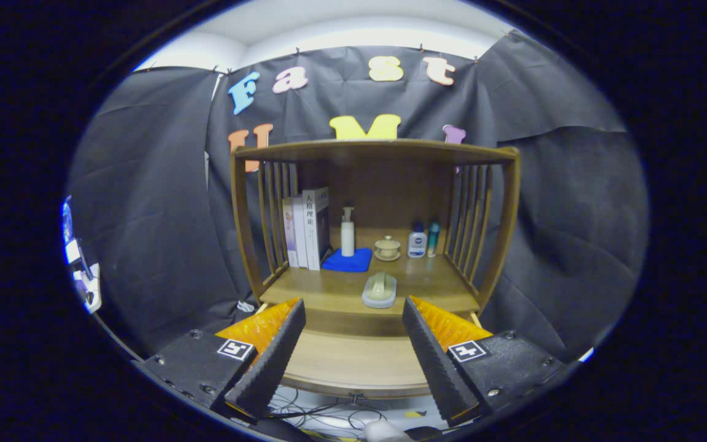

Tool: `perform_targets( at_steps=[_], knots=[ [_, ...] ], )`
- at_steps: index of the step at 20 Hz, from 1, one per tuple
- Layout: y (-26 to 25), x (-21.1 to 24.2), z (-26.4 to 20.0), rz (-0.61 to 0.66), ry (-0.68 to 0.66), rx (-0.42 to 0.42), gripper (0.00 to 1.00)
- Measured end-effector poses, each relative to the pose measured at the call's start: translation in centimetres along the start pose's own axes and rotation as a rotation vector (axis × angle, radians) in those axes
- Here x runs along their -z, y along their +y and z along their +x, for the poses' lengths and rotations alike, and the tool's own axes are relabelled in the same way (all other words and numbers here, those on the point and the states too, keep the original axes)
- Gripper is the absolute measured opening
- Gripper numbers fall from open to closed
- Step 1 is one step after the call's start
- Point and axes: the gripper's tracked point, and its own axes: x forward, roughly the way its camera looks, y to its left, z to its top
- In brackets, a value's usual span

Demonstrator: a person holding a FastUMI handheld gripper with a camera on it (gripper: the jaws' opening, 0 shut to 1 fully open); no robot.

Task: Pull open the drawer, take out the items inside it, and place them on the countertop above the cabinet.

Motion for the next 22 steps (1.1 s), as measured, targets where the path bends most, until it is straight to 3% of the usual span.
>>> perform_targets(
  at_steps=[9,14,17,22],
  knots=[
    [-1.2,6.2,-5.0,0.067,-0.150,-0.017,1.00],
    [-3.4,11.3,-5.3,0.028,-0.197,0.051,1.00],
    [-4.4,15.1,-4.3,0.010,-0.182,0.114,1.00],
    [-3.2,21.3,-1.7,-0.002,-0.084,0.087,1.00]
  ],
)
